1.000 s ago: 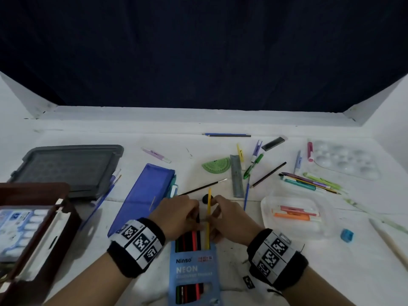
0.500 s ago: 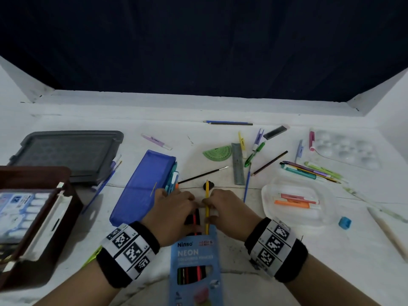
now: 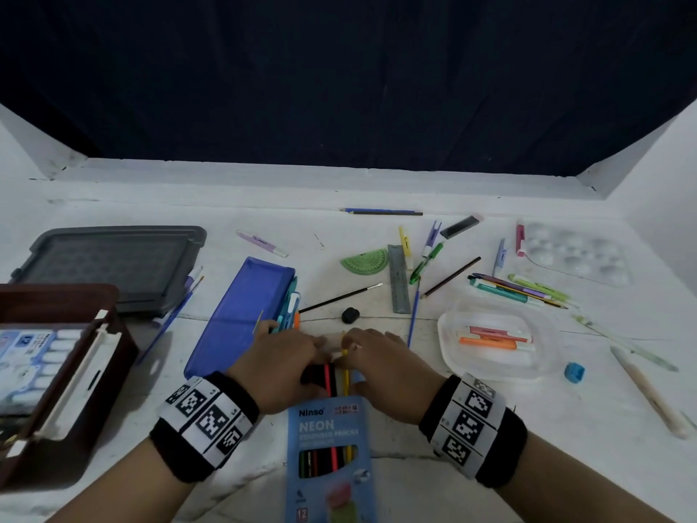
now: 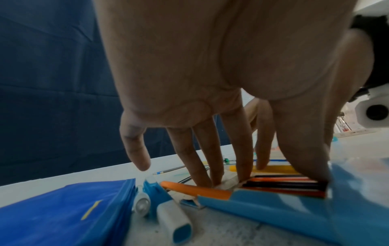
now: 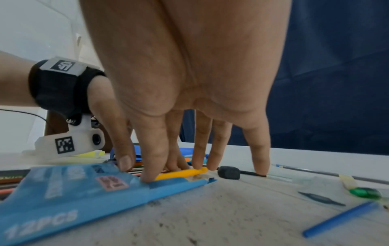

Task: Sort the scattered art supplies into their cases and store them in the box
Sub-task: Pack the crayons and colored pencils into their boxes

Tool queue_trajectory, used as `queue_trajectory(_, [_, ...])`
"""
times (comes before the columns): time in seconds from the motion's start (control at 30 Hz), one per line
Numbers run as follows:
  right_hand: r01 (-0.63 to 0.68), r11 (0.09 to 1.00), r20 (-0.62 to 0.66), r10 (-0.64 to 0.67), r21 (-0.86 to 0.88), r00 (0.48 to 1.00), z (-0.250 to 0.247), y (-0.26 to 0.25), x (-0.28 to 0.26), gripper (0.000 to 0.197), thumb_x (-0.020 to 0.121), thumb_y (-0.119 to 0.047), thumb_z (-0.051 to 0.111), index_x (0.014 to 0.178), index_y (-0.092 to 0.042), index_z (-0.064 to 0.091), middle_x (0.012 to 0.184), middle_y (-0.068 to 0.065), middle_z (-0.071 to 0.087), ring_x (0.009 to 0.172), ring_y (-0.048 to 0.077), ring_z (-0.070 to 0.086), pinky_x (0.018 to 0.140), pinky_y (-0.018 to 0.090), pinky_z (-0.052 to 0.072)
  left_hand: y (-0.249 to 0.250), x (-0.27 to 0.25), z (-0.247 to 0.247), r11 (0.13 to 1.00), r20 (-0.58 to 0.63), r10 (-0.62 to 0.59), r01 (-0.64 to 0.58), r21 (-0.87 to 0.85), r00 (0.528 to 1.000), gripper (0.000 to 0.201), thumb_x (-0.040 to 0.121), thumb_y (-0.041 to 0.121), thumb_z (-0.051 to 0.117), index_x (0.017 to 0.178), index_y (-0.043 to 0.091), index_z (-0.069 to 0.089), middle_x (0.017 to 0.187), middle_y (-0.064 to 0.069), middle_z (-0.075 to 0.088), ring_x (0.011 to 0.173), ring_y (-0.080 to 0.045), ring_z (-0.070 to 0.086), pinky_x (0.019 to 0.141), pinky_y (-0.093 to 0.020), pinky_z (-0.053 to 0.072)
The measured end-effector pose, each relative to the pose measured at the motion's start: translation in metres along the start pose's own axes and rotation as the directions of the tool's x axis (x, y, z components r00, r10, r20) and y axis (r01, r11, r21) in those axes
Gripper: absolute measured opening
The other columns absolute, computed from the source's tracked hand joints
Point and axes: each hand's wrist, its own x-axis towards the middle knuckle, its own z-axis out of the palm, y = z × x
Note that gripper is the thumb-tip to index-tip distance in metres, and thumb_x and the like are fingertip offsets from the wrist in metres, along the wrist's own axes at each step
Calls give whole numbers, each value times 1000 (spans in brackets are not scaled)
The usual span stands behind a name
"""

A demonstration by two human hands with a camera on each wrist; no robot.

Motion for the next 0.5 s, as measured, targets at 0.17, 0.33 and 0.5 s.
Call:
queue_trajectory(0.17, [5,999,34,-4,-43,999,0,-4,4,20,91,-12,60,108,-5,68,124,11,55,111,31,54,90,40,42,-1,0,-3,1000,0,-6,6,13,1000,51,83,65,58,129,42,57,131,16,59,125,-8,47,107,-44,17])
queue_trajectory(0.33, [11,995,90,-2,-96,996,7,-13,-2,26,91,3,49,104,-8,68,116,10,60,108,27,58,115,46,24,-1,2,0,999,-48,-32,32,3,998,42,76,65,61,112,43,58,105,19,63,106,-5,53,81,-39,17])
queue_trajectory(0.5, [65,997,74,-69,49,995,4,-18,-8,22,85,8,46,87,-2,67,85,14,65,76,30,61,70,39,48,3,4,-8,999,-91,-50,48,-23,995,35,71,59,70,100,38,64,95,17,66,95,-2,57,92,-40,26])
